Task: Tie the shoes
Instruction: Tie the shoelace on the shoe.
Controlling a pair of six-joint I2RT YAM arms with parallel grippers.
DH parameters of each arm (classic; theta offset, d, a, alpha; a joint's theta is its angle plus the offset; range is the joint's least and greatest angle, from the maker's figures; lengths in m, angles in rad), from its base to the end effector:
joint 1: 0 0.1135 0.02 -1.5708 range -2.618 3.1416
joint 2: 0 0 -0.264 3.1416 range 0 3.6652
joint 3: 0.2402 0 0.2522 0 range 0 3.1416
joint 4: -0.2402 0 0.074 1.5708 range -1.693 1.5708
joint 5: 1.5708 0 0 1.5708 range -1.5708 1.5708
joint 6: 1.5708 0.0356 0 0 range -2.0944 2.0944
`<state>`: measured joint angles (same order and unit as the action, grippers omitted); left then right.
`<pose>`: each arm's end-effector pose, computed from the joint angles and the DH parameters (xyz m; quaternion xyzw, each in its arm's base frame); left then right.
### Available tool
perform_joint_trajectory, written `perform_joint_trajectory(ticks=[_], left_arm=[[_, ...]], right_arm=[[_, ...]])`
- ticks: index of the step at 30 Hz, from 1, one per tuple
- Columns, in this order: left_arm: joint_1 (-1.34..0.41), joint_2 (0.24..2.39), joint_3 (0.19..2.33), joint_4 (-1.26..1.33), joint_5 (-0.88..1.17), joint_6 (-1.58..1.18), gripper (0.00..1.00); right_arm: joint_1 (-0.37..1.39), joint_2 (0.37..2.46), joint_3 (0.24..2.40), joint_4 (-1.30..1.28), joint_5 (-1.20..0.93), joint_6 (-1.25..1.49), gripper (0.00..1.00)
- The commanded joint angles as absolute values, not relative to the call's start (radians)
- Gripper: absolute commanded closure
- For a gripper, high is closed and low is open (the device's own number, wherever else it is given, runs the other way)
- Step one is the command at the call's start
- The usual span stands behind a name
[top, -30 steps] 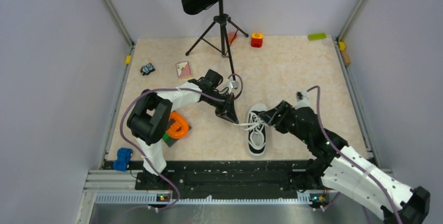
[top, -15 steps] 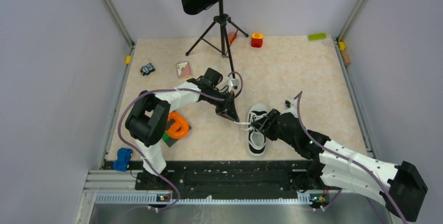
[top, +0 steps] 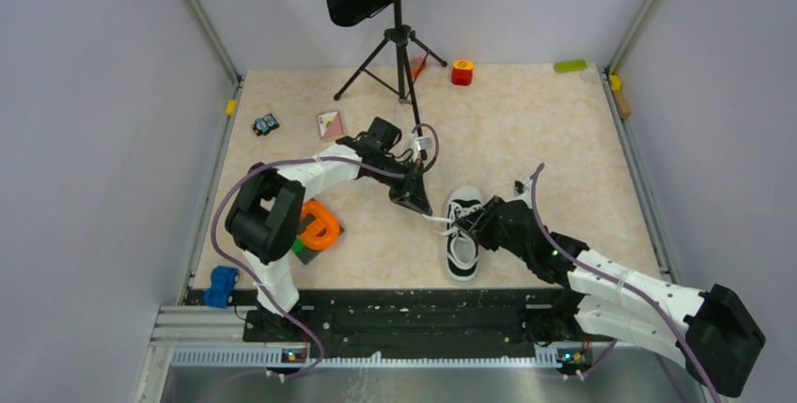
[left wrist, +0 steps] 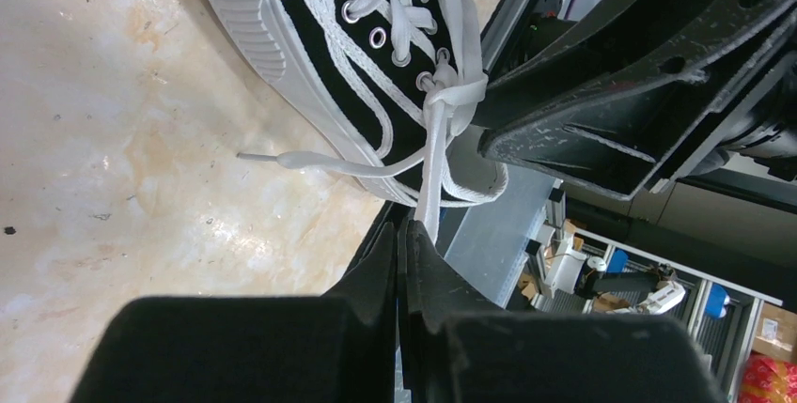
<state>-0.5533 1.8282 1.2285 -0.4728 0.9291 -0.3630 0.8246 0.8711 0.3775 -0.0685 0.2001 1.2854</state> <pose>0.2988 -0.2181 0.1964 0.1923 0.8520 -0.4869 0.0057 0.1316 0.1320 0.1942 0.2459 0.8371 0.3751 0.3132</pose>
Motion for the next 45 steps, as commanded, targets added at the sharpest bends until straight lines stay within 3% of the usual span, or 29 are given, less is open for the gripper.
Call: perform_joint_trajectory(ticks=[1, 6, 10, 20, 45], left_arm=[[-0.552, 1.829, 1.272, -0.488, 0.963, -0.336, 1.0], [-0.551, 1.833, 1.272, -0.486, 0.963, -0.335, 1.0], [-0.552, 1.832, 1.273, -0.486, 0.962, -0.333, 1.0], [-0.551, 1.836, 1.282, -0.482, 0.958, -0.336, 1.0], [-0.551, 1.837, 1.283, -0.483, 0.96, -0.334, 1.0]], right_arm=[[0.799, 0.872, 0.353, -0.016, 0.178, 1.292, 0.73], [0.793, 0.859, 0.342, -0.027, 0.169, 1.295, 0.85], [0.793, 0.837, 0.337, -0.037, 0.166, 1.291, 1.0], [0.806, 0.788, 0.371, -0.076, 0.128, 1.251, 1.0], [0.885, 0.916, 0.414, 0.059, 0.11, 1.253, 1.0]])
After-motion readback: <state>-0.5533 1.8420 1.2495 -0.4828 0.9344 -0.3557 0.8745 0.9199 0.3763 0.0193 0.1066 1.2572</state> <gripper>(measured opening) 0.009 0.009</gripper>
